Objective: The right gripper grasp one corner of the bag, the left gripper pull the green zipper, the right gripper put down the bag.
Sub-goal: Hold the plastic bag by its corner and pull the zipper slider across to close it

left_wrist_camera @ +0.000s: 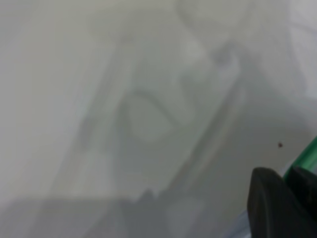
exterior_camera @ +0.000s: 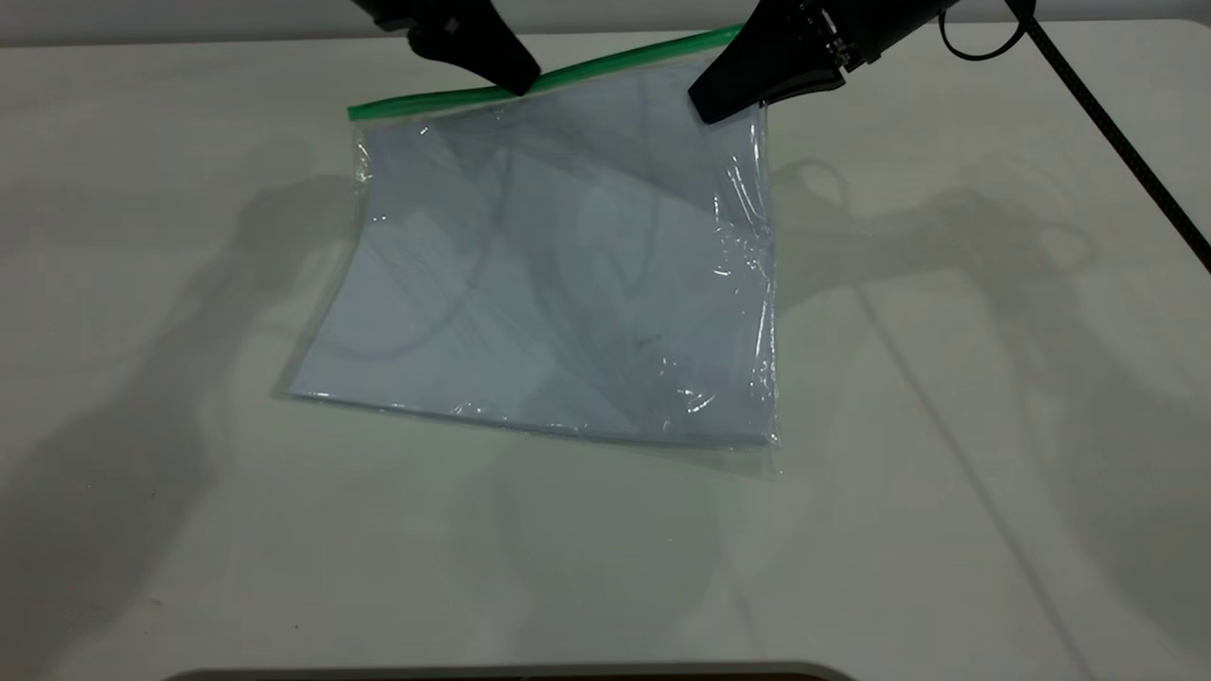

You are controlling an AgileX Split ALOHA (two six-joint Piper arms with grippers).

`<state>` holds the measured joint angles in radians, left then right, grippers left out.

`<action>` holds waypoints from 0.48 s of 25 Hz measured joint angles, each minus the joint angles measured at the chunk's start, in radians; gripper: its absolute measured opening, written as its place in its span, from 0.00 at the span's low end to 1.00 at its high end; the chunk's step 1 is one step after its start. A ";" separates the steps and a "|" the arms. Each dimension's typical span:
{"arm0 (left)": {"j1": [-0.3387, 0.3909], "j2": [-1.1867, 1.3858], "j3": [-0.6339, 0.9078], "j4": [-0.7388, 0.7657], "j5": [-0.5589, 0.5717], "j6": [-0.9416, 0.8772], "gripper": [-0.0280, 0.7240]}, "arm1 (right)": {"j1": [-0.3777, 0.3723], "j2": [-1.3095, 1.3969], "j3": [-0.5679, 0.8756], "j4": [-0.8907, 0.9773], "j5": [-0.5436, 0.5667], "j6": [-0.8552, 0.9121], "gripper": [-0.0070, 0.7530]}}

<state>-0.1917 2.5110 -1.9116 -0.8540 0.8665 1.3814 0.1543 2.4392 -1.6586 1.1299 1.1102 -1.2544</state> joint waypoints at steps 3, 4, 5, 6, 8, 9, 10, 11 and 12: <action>0.016 0.000 0.000 0.024 -0.006 0.000 0.13 | 0.000 0.000 0.000 0.005 0.000 -0.003 0.05; 0.023 0.000 0.000 0.036 -0.006 -0.001 0.13 | 0.000 0.000 0.000 0.005 0.000 -0.003 0.05; 0.028 0.000 0.000 0.046 -0.007 -0.005 0.13 | 0.000 0.000 0.000 0.007 0.000 -0.003 0.05; 0.034 0.000 0.000 0.054 -0.008 -0.010 0.13 | 0.000 0.000 0.000 0.007 0.000 -0.003 0.05; 0.047 0.000 0.000 0.072 -0.015 -0.025 0.13 | 0.000 0.000 0.000 0.007 0.000 -0.003 0.05; 0.055 0.000 0.000 0.081 -0.017 -0.032 0.14 | 0.000 0.000 0.000 0.008 0.000 -0.003 0.05; 0.064 0.000 0.000 0.093 -0.022 -0.037 0.14 | 0.000 0.000 0.000 0.008 0.000 -0.005 0.05; 0.071 0.000 0.000 0.101 -0.024 -0.039 0.14 | 0.000 0.000 0.000 0.008 0.000 -0.006 0.05; 0.082 0.000 0.000 0.109 -0.027 -0.040 0.14 | 0.000 0.000 0.000 0.008 0.000 -0.006 0.05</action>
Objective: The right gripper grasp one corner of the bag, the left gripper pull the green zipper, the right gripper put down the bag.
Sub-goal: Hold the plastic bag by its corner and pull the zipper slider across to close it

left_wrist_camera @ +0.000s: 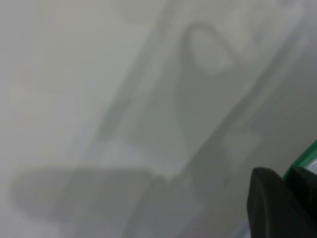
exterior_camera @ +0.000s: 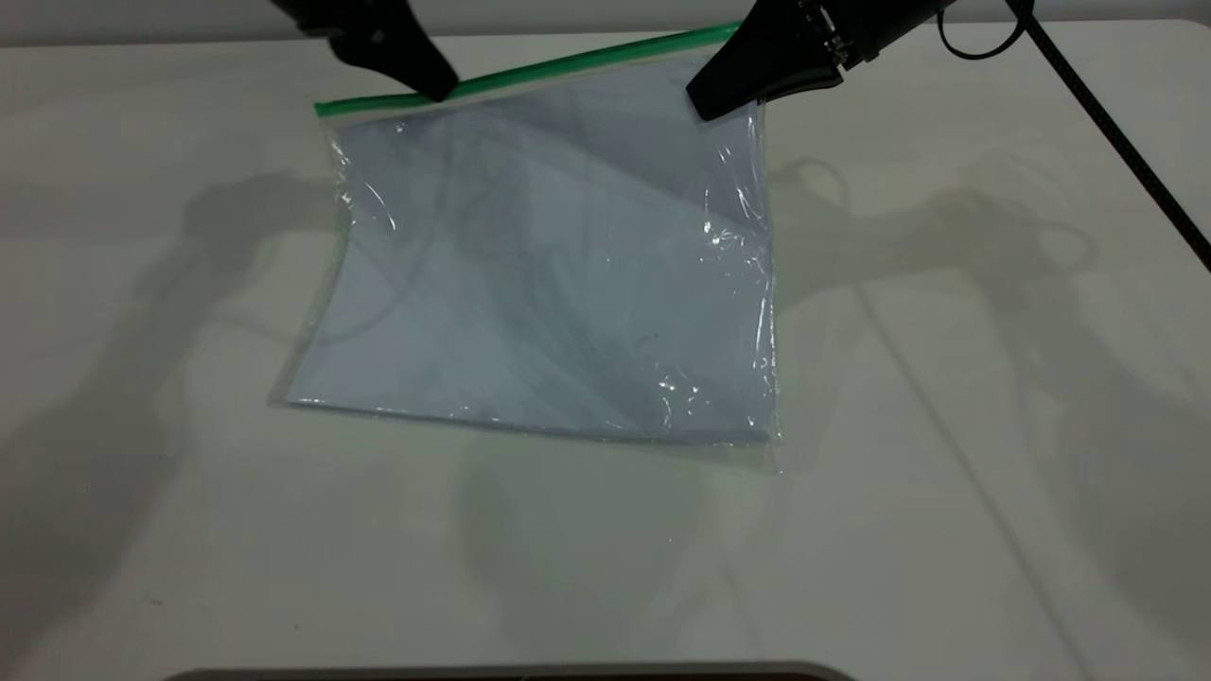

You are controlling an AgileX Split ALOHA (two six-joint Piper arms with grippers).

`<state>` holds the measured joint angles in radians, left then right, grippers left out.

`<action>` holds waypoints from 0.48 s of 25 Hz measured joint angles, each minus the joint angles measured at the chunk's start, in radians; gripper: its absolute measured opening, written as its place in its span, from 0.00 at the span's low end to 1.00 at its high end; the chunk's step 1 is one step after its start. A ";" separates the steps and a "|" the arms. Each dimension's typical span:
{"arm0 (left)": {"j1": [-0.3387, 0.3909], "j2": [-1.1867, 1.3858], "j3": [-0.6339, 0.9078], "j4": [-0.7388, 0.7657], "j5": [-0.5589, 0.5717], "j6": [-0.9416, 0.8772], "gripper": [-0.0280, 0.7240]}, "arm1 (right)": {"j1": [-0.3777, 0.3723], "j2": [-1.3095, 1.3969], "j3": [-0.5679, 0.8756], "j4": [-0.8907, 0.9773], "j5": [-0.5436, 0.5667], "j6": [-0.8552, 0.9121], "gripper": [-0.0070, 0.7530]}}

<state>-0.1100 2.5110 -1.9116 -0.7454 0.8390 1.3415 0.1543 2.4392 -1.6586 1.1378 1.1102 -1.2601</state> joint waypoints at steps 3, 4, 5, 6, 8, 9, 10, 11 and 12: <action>0.024 0.001 0.000 0.011 -0.004 -0.002 0.14 | 0.000 0.000 0.000 0.000 0.000 0.000 0.05; 0.030 0.001 0.000 0.013 -0.005 -0.002 0.14 | 0.000 0.000 0.000 0.000 0.000 0.000 0.05; 0.037 0.002 0.000 0.015 -0.007 -0.002 0.14 | 0.000 0.000 0.000 0.000 0.000 -0.001 0.05; 0.044 0.002 0.000 0.020 -0.008 -0.003 0.14 | 0.000 0.000 0.000 0.000 0.002 -0.001 0.05; 0.058 0.002 0.000 0.021 -0.008 -0.005 0.14 | 0.000 0.000 0.000 0.000 0.002 -0.001 0.05; 0.064 0.002 0.000 0.022 -0.008 -0.007 0.14 | 0.000 0.000 0.000 0.000 0.003 -0.001 0.05; 0.067 0.003 0.000 0.024 -0.008 -0.010 0.14 | 0.000 0.000 0.000 0.000 0.003 -0.001 0.05; 0.070 0.003 0.001 0.027 -0.008 -0.012 0.14 | -0.001 0.000 0.000 0.000 0.003 -0.001 0.05; 0.073 0.003 0.001 0.027 -0.009 -0.014 0.14 | -0.001 0.000 0.000 0.000 0.003 -0.001 0.05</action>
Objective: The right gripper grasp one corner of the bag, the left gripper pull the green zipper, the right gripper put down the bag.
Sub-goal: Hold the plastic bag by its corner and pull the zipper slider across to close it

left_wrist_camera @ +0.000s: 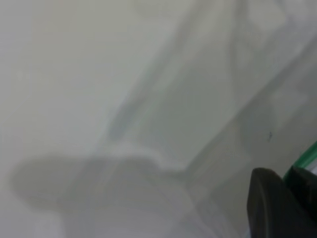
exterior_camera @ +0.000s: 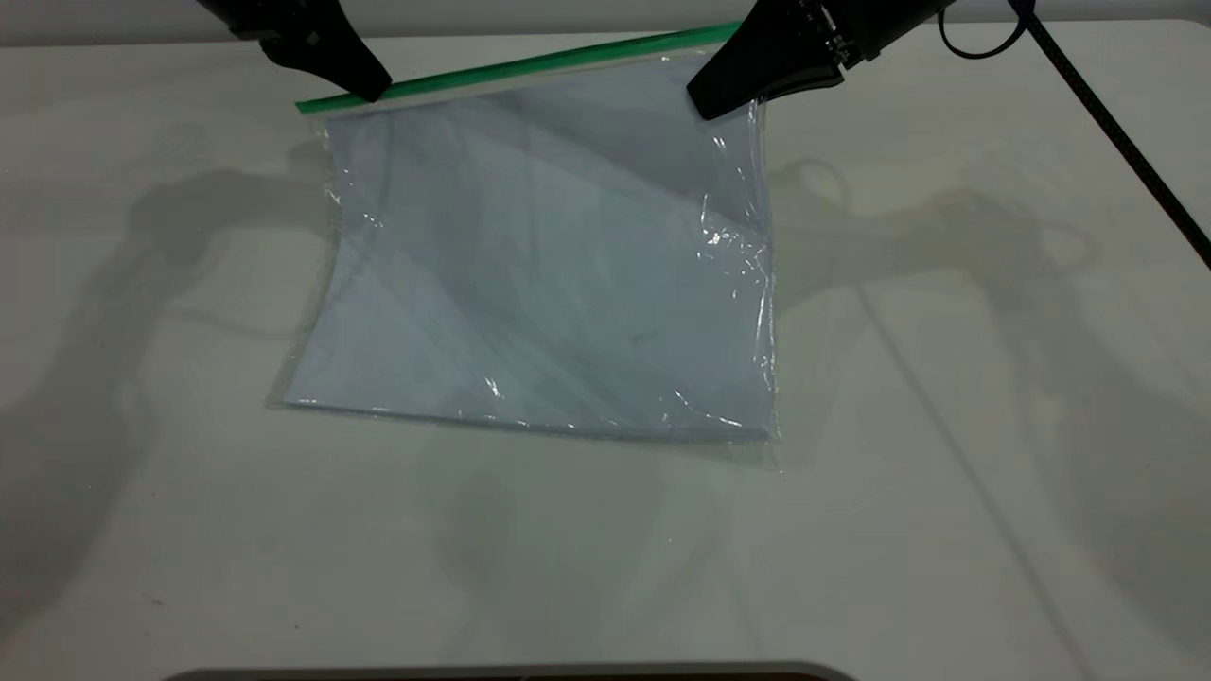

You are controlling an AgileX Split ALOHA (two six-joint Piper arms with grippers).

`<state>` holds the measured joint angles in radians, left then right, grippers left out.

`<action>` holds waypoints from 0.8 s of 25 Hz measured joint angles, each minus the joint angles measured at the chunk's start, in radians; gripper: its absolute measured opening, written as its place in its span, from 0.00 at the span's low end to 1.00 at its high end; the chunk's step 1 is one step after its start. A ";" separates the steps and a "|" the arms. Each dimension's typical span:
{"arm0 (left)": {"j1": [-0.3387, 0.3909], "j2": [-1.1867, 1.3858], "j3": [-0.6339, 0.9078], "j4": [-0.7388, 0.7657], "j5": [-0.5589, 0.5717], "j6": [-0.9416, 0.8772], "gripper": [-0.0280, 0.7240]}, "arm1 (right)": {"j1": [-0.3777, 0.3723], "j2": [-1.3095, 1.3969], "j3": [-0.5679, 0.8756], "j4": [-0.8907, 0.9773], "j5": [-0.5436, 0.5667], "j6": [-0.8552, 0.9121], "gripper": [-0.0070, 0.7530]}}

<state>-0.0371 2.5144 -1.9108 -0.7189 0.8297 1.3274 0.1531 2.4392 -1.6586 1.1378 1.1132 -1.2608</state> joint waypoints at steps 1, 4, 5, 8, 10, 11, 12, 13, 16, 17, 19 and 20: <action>0.004 0.000 0.000 0.003 0.000 -0.003 0.14 | -0.001 0.000 0.000 0.000 0.000 0.000 0.05; 0.010 0.000 0.000 0.025 -0.008 -0.016 0.14 | -0.002 0.000 0.000 -0.001 0.000 0.000 0.05; 0.013 0.000 0.000 0.035 -0.008 -0.026 0.14 | -0.002 0.000 0.000 -0.001 0.000 0.000 0.05; 0.016 0.000 0.000 0.073 -0.013 -0.050 0.14 | -0.002 0.000 0.000 -0.002 0.000 0.000 0.05; 0.017 0.000 0.000 0.086 -0.015 -0.064 0.14 | -0.002 0.000 0.000 -0.004 0.000 0.000 0.05; 0.017 0.000 0.000 0.093 -0.016 -0.068 0.14 | -0.002 0.000 0.000 -0.004 0.000 0.000 0.05; 0.018 0.000 0.000 0.096 -0.018 -0.071 0.14 | -0.002 0.000 0.000 -0.006 0.001 0.000 0.05; 0.018 0.000 0.000 0.101 -0.022 -0.072 0.14 | -0.003 0.000 0.000 -0.007 0.001 0.000 0.05; 0.021 0.000 0.000 0.104 -0.026 -0.078 0.15 | -0.004 0.000 0.000 -0.008 0.002 0.000 0.05; 0.022 0.000 0.000 0.104 -0.026 -0.084 0.15 | -0.004 0.000 0.000 -0.008 0.002 0.000 0.05; 0.023 0.000 0.000 0.104 -0.026 -0.090 0.16 | -0.004 0.000 0.000 -0.008 0.002 0.000 0.05; 0.023 0.000 0.000 0.104 -0.026 -0.091 0.16 | -0.004 0.000 0.000 -0.008 0.002 0.000 0.05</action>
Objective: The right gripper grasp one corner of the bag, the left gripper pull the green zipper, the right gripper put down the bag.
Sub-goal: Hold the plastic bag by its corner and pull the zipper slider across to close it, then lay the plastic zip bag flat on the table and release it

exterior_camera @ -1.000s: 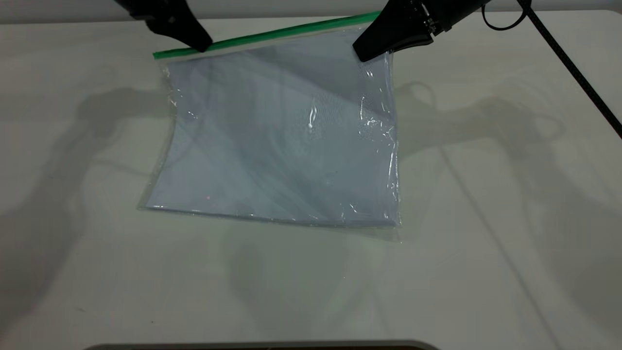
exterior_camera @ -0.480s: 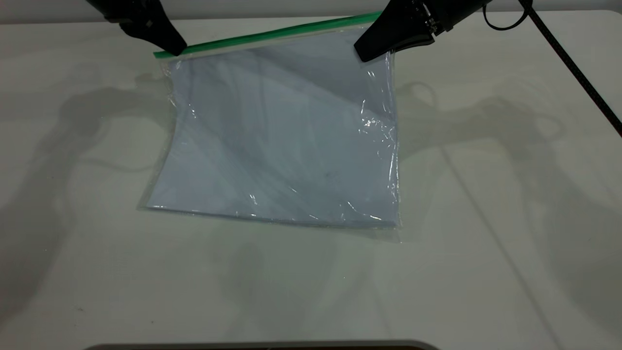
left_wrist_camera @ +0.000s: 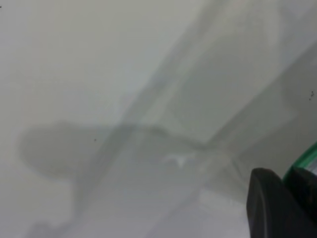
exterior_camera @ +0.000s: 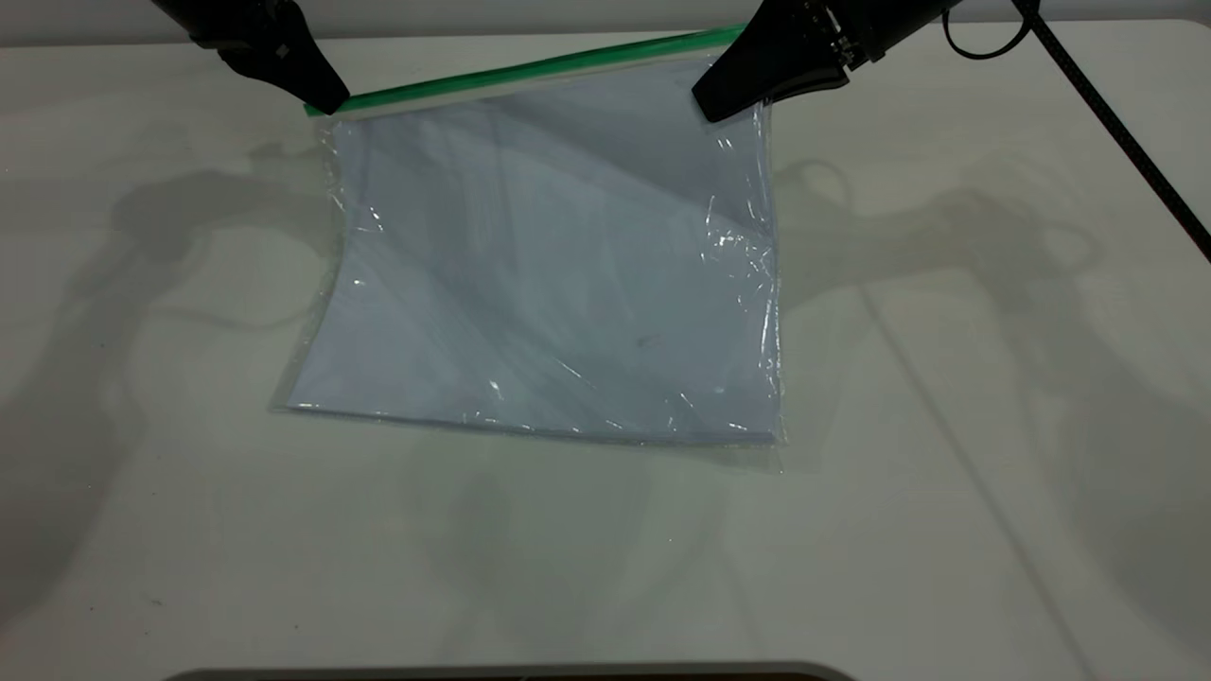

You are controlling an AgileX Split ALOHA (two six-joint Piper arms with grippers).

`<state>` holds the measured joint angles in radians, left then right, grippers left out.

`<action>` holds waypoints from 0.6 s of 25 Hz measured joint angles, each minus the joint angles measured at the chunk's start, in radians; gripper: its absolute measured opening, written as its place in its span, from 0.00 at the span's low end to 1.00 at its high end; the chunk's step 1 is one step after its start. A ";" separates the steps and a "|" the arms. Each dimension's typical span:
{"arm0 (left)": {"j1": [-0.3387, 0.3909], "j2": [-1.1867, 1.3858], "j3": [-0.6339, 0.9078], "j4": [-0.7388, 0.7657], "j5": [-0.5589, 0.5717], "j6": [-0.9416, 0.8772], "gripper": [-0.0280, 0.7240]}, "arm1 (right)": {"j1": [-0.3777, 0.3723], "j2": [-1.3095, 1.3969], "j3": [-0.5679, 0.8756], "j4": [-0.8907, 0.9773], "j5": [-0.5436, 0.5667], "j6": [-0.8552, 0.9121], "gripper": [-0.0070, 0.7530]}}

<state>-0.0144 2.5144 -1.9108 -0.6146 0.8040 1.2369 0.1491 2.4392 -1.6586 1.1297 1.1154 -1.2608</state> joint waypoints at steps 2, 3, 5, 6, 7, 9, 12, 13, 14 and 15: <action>0.000 0.000 0.000 0.000 0.000 -0.001 0.16 | 0.000 0.000 0.000 0.000 0.001 0.000 0.05; 0.000 0.000 0.000 0.000 0.000 -0.001 0.16 | 0.000 0.000 0.000 0.000 0.001 0.000 0.05; 0.000 -0.002 0.000 -0.005 -0.001 -0.010 0.18 | 0.000 0.000 0.000 -0.001 0.001 -0.003 0.05; 0.000 -0.005 0.000 -0.012 -0.004 -0.020 0.20 | 0.000 0.000 0.000 -0.004 0.001 -0.006 0.05; 0.002 -0.008 0.000 -0.023 -0.008 -0.028 0.23 | -0.001 0.000 0.000 -0.009 0.001 -0.009 0.05; 0.007 -0.026 0.000 -0.064 -0.011 -0.036 0.32 | -0.001 -0.001 0.000 -0.026 -0.011 -0.010 0.06; 0.012 -0.076 0.000 -0.159 0.001 -0.041 0.51 | -0.001 -0.001 0.000 -0.044 -0.061 -0.011 0.06; 0.012 -0.093 0.000 -0.189 0.010 -0.044 0.57 | -0.001 -0.001 0.000 -0.050 -0.080 -0.011 0.06; 0.012 -0.117 0.000 -0.233 0.029 -0.049 0.62 | -0.001 -0.001 0.000 -0.057 -0.100 -0.011 0.07; 0.012 -0.135 0.000 -0.264 0.049 -0.051 0.67 | -0.001 -0.001 0.000 -0.066 -0.120 -0.011 0.07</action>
<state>-0.0025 2.3797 -1.9108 -0.8791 0.8530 1.1854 0.1482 2.4382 -1.6586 1.0637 0.9954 -1.2720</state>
